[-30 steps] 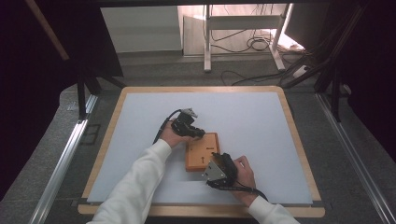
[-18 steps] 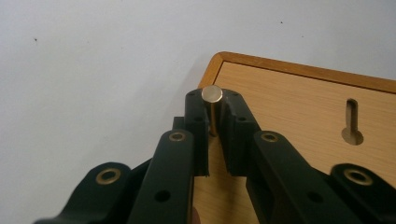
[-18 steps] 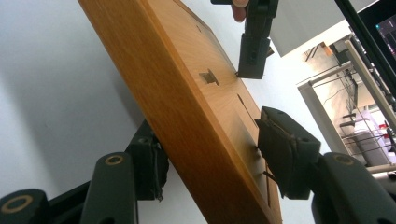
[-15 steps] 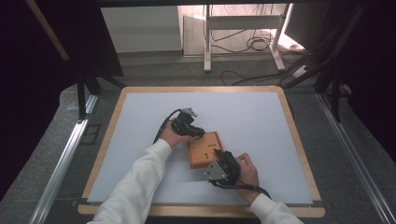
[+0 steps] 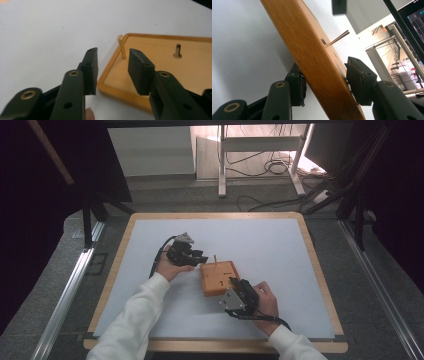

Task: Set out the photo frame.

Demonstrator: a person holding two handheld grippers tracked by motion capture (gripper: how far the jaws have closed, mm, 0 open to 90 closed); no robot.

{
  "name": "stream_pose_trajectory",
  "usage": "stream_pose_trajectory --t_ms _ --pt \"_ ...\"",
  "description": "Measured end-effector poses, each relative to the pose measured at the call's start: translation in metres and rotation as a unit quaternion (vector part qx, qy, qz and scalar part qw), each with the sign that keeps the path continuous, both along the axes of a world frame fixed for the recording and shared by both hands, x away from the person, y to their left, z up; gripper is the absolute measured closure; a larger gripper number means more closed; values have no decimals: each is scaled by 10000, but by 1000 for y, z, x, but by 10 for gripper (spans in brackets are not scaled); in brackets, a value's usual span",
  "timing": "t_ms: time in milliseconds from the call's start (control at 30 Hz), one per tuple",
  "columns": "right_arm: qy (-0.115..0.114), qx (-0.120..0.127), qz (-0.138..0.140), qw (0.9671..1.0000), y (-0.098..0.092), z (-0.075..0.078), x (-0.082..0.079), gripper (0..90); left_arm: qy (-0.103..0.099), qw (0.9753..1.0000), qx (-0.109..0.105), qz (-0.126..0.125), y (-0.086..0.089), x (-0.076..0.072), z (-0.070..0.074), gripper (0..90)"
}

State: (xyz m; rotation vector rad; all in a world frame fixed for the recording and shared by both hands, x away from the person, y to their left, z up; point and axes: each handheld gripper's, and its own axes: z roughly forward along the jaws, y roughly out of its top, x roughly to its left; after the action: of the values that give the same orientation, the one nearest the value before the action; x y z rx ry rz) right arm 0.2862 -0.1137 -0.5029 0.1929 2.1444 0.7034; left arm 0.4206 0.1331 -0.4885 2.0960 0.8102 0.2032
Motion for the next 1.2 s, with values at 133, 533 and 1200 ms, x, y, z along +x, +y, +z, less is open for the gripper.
stream_pose_trajectory --t_ms 133,533,1200 --pt "-3 -19 -10 10000 0 0 0 514 -32 10000 17 -31 10 -16 -2 565" --pt "27 -26 -4 10000 0 1 0 514 42 9999 136 82 26 -56 -18 429" --pt "108 -213 46 9997 -1 15 9 556 231 9993 303 14 48 -95 -38 365"
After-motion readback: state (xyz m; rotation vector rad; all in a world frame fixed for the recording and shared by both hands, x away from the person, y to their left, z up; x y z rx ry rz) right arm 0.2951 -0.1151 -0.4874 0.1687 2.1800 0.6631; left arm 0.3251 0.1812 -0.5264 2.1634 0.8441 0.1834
